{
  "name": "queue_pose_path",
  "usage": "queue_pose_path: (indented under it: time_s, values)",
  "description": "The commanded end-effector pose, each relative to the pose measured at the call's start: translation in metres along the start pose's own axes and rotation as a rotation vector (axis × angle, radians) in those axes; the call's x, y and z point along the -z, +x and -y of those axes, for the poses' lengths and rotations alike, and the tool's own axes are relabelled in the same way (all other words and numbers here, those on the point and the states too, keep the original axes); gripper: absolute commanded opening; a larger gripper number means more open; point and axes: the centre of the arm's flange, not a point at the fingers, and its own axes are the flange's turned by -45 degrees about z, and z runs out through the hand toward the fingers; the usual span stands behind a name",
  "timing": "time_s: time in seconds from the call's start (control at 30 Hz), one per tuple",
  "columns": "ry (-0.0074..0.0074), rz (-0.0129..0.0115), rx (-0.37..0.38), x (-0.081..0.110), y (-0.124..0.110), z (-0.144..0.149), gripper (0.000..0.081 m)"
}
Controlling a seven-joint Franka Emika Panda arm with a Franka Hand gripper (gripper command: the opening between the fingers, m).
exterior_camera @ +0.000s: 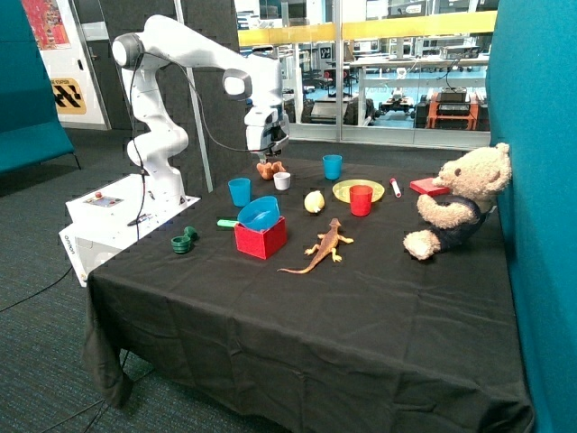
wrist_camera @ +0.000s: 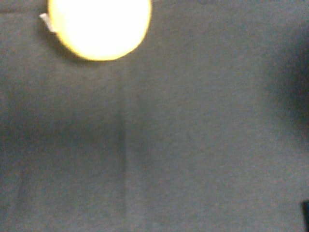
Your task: Put the ball in the red pot
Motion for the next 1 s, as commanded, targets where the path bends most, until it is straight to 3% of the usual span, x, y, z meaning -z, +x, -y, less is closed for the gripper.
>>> queue_pose_path:
  time_s: [0.0,0.67,0.97]
  values:
    - [-0.0011,0.0025,-0.027,0.006,0.008,-0.036,0.0585]
    - [-0.0012,0.0024,-0.077,-0.014,0.007,-0.082,0.0587]
    - [-0.0012,0.0025,-0.051,-0.022,0.019,-0.098,0.0584]
